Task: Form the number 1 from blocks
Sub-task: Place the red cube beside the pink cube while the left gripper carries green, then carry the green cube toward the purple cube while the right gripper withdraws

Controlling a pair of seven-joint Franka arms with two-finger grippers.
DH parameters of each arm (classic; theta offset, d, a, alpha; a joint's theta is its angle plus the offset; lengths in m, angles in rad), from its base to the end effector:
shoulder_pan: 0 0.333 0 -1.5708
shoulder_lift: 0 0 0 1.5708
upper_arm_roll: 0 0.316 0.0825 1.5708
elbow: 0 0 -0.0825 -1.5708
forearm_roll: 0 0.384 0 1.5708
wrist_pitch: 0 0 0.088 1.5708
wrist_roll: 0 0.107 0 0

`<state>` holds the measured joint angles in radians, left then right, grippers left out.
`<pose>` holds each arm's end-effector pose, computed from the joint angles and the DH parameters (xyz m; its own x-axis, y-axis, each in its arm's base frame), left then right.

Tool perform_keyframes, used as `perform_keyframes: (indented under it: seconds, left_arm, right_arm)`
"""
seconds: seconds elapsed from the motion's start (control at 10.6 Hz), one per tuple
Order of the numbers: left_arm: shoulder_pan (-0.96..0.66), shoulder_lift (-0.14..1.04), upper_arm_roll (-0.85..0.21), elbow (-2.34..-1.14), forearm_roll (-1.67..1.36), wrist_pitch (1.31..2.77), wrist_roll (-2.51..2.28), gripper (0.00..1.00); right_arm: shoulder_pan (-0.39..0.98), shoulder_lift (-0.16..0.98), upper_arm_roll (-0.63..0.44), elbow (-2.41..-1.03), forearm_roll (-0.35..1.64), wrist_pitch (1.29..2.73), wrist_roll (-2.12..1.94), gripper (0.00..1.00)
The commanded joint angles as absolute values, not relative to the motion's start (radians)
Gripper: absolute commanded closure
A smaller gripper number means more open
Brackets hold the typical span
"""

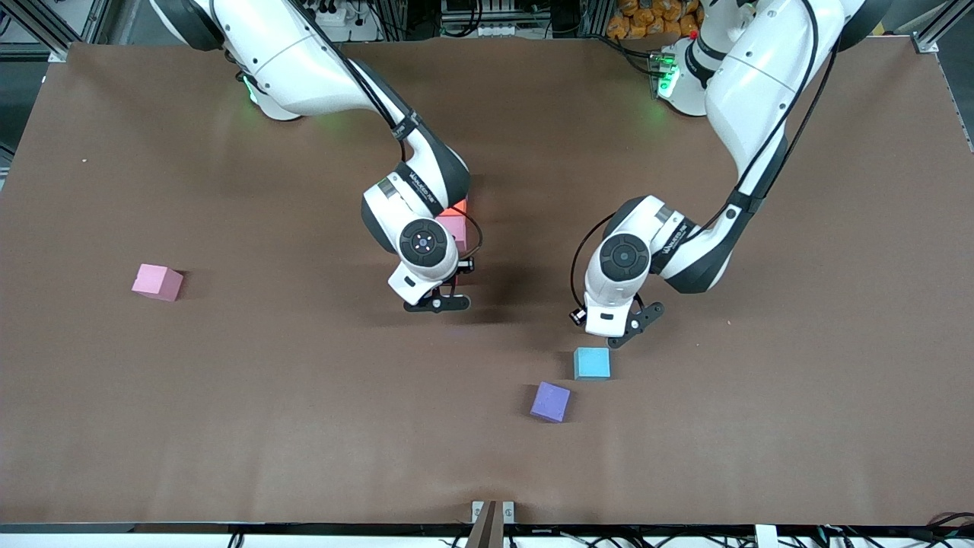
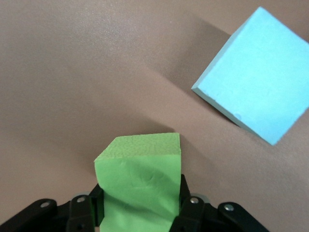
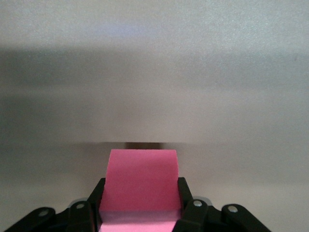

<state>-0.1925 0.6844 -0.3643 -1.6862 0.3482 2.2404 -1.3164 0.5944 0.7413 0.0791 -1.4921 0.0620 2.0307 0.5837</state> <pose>0.5859 -0.3242 0.2143 0.8263 0.5631 0.0084 0.5620 -0.8235 -0.0776 0.5443 0.4284 0.2182 0.9738 0.0373 -0.2245 0.0442 -0.9987 0.0259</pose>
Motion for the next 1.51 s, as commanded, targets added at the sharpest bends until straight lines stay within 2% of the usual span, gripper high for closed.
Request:
perform_keyframes:
  seconds: [0.0, 0.57, 1.04, 1.22, 1.32, 1.41]
  left_arm:
    - [-0.19, 0.572, -0.38, -1.813, 0.373, 2.243, -1.273, 1.0]
    - [-0.198, 0.509, -0.472, -1.953, 0.374, 2.243, -1.27, 1.0]
    - [-0.186, 0.492, -0.509, -1.993, 0.373, 2.244, -1.249, 1.0]
    - [-0.184, 0.474, -0.511, -2.019, 0.373, 2.244, -1.232, 1.0]
    - [-0.184, 0.466, -0.517, -2.028, 0.373, 2.244, -1.232, 1.0]
    - [-0.183, 0.465, -0.526, -2.034, 0.373, 2.246, -1.232, 1.0]
  right_arm:
    - [0.61, 0.746, 0.077, -1.499, 0.061, 2.048, 0.58, 1.0]
    - [0.62, 0.758, 0.077, -1.499, 0.077, 2.048, 0.586, 1.0]
    - [0.626, 0.776, 0.077, -1.499, 0.098, 2.045, 0.594, 1.0]
    - [0.624, 0.781, 0.077, -1.496, 0.116, 2.045, 0.595, 0.18]
    - [0.621, 0.779, 0.077, -1.493, 0.115, 2.043, 0.595, 0.0]
    - [0.617, 0.779, 0.077, -1.49, 0.115, 2.043, 0.595, 0.0]
